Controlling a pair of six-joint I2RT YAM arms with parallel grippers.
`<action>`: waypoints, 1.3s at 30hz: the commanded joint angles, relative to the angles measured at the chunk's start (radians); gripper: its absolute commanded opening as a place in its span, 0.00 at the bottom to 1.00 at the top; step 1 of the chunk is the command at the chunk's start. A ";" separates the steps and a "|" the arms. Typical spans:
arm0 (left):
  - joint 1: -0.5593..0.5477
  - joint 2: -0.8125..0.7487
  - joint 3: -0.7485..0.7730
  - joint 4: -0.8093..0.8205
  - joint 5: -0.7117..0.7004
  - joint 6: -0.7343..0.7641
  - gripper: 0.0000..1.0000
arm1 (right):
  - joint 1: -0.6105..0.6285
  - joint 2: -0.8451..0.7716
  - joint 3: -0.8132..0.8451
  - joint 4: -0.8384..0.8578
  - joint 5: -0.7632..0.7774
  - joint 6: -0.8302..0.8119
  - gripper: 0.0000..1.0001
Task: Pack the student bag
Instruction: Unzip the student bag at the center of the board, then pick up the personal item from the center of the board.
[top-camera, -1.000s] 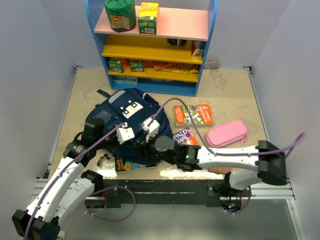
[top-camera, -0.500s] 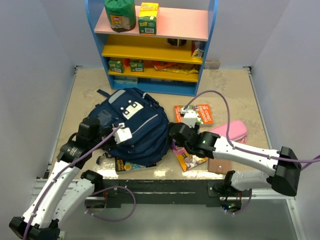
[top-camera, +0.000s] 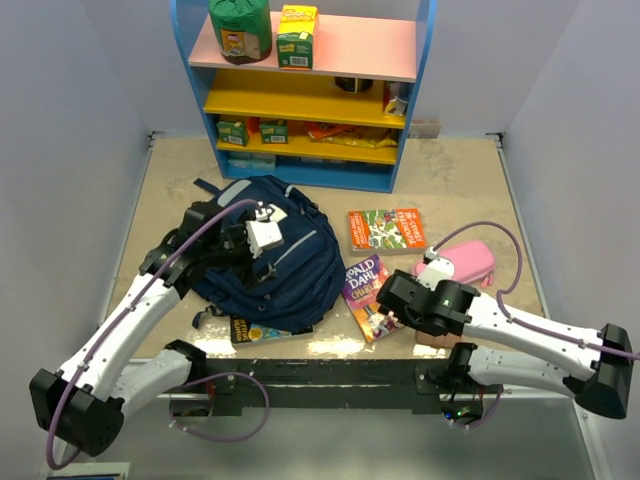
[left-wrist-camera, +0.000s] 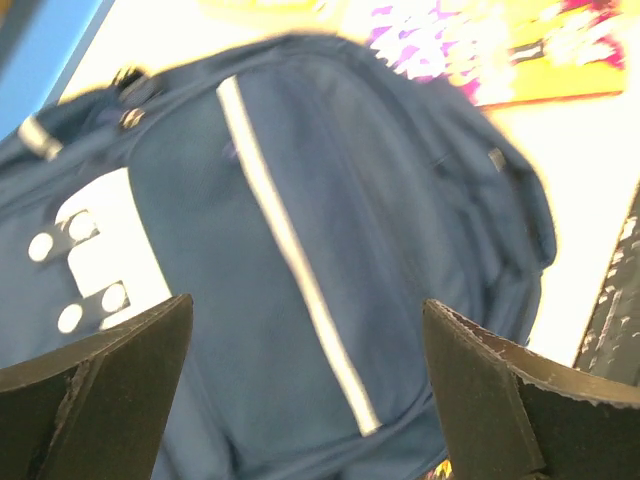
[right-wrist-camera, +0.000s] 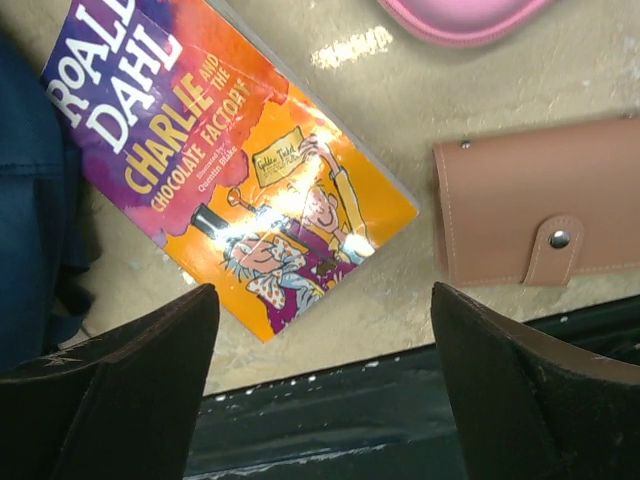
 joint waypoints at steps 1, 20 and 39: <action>-0.054 0.039 -0.017 0.178 0.036 -0.035 1.00 | -0.002 0.021 0.005 -0.050 -0.038 0.140 0.88; -0.140 0.042 -0.047 0.239 -0.016 -0.135 1.00 | -0.645 0.168 0.167 0.178 -0.164 -0.336 0.88; -0.615 0.481 0.243 0.303 -0.045 -0.156 1.00 | -0.789 0.207 0.577 -0.019 -0.001 -0.430 0.99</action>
